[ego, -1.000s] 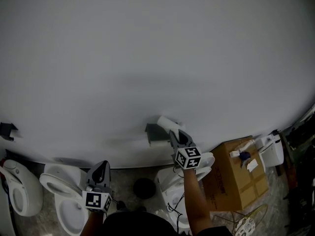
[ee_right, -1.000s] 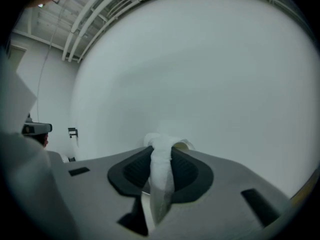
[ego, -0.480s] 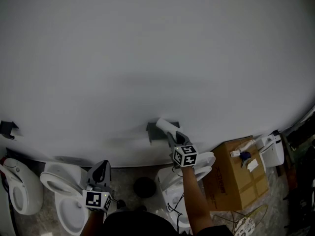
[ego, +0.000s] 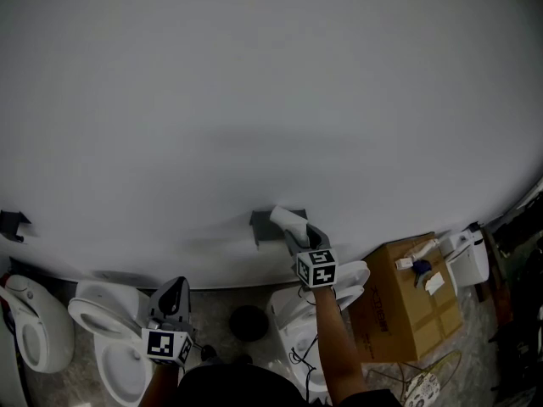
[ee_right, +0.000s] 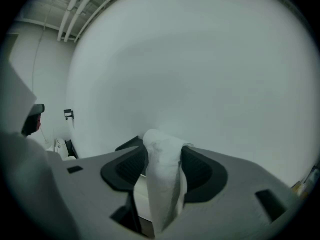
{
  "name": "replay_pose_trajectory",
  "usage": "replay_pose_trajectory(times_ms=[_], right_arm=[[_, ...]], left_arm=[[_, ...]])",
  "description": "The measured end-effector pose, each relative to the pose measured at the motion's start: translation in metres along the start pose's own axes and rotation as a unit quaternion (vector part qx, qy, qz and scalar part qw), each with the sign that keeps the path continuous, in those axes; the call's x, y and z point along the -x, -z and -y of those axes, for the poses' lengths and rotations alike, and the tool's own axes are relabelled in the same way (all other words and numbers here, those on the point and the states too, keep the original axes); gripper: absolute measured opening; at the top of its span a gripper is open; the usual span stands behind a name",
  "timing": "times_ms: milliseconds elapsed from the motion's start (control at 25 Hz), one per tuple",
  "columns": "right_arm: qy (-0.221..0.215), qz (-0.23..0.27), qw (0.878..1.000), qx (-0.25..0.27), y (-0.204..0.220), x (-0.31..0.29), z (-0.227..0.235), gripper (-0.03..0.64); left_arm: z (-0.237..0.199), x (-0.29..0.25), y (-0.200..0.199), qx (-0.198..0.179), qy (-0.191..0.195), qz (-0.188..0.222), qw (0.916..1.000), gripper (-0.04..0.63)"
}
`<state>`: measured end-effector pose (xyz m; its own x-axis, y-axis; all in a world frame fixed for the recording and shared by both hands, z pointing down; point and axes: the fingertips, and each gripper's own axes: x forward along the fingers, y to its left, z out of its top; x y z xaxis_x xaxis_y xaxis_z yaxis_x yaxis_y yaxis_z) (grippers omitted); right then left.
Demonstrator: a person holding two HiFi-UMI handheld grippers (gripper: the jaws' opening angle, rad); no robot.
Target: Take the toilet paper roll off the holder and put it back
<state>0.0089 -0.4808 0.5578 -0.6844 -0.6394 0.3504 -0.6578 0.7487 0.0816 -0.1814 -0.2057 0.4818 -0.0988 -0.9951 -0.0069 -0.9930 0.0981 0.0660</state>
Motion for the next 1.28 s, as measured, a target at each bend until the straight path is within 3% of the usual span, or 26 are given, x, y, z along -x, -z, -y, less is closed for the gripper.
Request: replay_pose_trajectory(times_ms=[200, 280, 400, 480, 880, 1120, 1280], right_arm=[[0.005, 0.001, 1.0, 0.01, -0.004, 0.004, 0.003, 0.232], [0.002, -0.032, 0.998, 0.048, 0.001, 0.0, 0.0, 0.232], [0.002, -0.115, 0.986, 0.121, 0.022, -0.009, -0.003, 0.232], [0.014, -0.125, 0.984, 0.122, 0.023, -0.006, 0.0, 0.242], [0.033, -0.025, 0.999, 0.015, -0.009, 0.025, 0.007, 0.242], [0.038, 0.014, 0.999, -0.014, -0.022, 0.044, 0.003, 0.237], [0.04, 0.031, 0.998, -0.024, -0.026, 0.055, 0.0, 0.185]], left_arm=[[0.0, -0.003, 0.002, 0.001, 0.003, -0.001, 1.0, 0.003], [0.001, -0.004, 0.003, 0.002, 0.006, -0.003, 1.0, 0.003], [0.004, -0.006, 0.005, 0.003, 0.008, -0.007, 0.9999, 0.003], [0.005, -0.006, 0.005, 0.004, 0.009, -0.006, 0.9999, 0.003], [0.002, -0.005, 0.005, 0.004, 0.011, -0.006, 0.9999, 0.003], [0.006, -0.006, 0.002, 0.003, 0.019, -0.002, 0.9998, 0.003], [0.01, -0.006, 0.0, 0.002, 0.024, -0.002, 0.9997, 0.003]])
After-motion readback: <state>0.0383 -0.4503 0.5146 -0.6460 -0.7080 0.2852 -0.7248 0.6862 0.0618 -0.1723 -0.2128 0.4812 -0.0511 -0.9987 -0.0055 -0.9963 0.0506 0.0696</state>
